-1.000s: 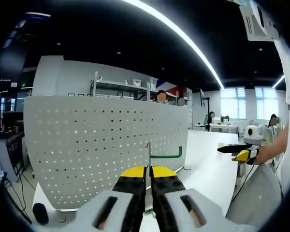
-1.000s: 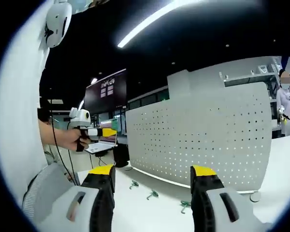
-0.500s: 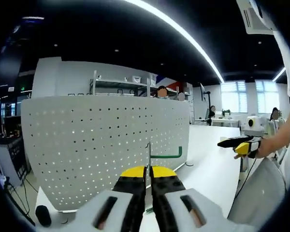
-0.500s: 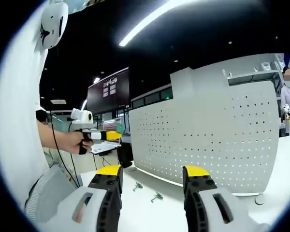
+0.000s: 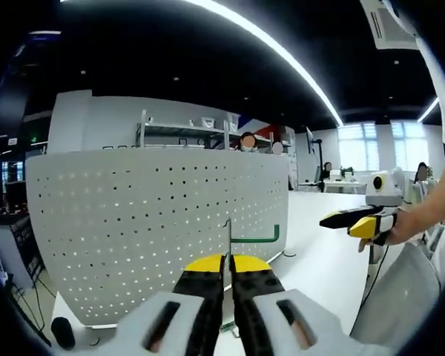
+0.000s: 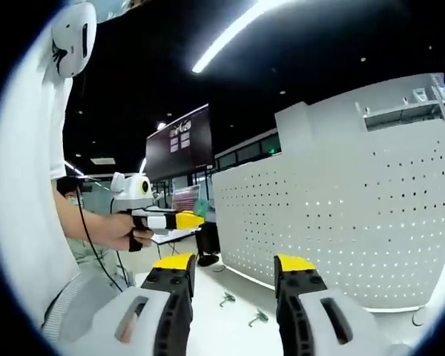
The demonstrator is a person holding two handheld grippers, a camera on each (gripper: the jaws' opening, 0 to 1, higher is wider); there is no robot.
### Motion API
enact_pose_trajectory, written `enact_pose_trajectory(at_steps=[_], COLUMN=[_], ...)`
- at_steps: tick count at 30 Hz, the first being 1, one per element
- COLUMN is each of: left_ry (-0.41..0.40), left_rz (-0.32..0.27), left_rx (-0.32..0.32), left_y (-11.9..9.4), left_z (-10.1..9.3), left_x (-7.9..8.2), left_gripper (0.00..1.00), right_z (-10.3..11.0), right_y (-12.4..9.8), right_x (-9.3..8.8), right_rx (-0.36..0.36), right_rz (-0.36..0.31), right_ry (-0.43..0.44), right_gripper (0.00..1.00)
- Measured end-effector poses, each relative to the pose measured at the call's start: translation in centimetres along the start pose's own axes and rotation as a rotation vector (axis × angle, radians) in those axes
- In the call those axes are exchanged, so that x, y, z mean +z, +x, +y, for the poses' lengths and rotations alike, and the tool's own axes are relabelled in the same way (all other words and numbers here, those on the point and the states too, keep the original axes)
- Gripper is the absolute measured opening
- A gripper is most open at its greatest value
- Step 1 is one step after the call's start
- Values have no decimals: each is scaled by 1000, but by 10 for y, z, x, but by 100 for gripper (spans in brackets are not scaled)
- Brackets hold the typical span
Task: Insert the hook assembly into the mounting plate slot until the hook locks in place.
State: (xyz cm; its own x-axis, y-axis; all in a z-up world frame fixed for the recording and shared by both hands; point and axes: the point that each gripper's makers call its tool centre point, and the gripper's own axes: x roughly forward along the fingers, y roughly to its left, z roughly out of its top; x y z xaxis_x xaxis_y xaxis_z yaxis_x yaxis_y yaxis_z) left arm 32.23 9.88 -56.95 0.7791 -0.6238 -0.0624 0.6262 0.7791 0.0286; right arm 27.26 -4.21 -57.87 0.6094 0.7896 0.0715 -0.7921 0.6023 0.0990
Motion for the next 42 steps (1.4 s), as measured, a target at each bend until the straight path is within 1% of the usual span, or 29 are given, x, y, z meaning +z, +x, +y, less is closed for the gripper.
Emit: enact_pose_trajectory(at_steps=[6,10,13,17,20,24,31,42], left_ry=[-1,0,9,-3,-5,5,10,8], left_rz=[10,10,20,20,23,18,10,1], left_rx=[-14,-19,-21,-12,-16,-26,-18,-19], left_y=[5,6,9,10,11,14,17,21], left_z=[-12,-19,-23,-24,-27,-34,-39,-48], left_x=[-1,-1,-2,-1,-1,2,6,9], left_gripper=[2,2,2,2,2,2,2,2], right_z=[6,7,11,13,17,19,26,31], right_y=[10,15,20,26,31,36,46,57], right_x=[4,5,6,11,13,15,22,28], right_rx=[25,24,25,28,49,65,92,109], right_rz=[-10,-12,-17,-37,-36,-43,-60,-78], right_ry=[9,10,-1,2,1,7,24,60], right_gripper=[37,37,34,31,30,29,26,25])
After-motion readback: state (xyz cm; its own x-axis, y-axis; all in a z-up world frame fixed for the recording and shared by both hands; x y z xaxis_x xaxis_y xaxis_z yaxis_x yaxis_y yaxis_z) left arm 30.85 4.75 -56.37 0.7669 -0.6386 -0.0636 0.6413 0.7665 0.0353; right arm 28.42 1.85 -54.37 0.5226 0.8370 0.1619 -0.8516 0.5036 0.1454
